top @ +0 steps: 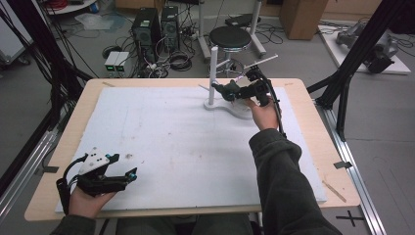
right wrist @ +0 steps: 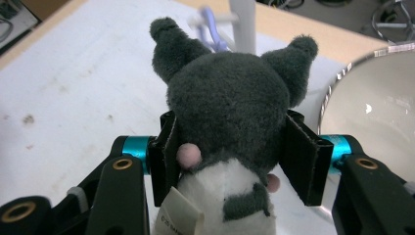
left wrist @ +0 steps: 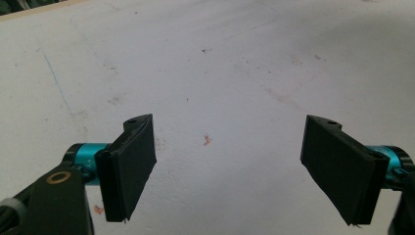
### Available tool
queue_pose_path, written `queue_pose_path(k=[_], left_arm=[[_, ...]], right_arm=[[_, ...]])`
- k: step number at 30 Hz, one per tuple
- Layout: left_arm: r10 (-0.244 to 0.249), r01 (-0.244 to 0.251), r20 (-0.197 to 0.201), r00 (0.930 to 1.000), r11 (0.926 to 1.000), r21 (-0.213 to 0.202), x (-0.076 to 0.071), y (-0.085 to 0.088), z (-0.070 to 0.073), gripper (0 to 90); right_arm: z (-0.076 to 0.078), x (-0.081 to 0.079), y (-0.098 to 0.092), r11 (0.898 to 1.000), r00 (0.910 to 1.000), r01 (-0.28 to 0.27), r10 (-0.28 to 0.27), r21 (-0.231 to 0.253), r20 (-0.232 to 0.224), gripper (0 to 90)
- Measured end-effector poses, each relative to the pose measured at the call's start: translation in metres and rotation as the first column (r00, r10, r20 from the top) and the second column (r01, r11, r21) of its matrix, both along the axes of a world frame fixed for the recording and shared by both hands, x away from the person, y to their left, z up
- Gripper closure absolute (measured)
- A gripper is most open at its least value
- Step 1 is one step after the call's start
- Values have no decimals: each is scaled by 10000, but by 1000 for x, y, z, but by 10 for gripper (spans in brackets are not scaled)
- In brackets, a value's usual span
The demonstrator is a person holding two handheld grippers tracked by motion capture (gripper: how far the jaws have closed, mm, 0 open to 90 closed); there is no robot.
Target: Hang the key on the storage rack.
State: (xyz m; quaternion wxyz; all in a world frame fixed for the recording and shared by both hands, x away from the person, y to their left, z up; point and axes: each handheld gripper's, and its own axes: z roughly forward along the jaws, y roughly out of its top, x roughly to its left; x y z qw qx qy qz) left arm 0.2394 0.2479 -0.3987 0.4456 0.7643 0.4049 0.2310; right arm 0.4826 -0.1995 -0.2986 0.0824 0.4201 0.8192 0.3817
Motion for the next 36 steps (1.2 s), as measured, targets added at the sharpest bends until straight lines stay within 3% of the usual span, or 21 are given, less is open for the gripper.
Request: queue_pose_path(k=[2,5,15,36], left_arm=[[5,-5,-21,10000,10000,-47,0,-1,0,212],[6,-6,-9,10000,10000,-20,0,-1,0,212],[-16,16,-25,10000,10000,-23,0,0,0,212],[-33,32,-24,10000,10000,-15,0,0,0,212]], right_arm=[[-4,1,0,9999,9996,-1,-2,-106,-297,457],[-6,-1,0,9999,10000,57,-57,-96,32,456],[-16,2,6,9999,9998,14,-17,-139,-211,456],[-27,6,17,9999,9996,78,-81,-130,-267,413]])
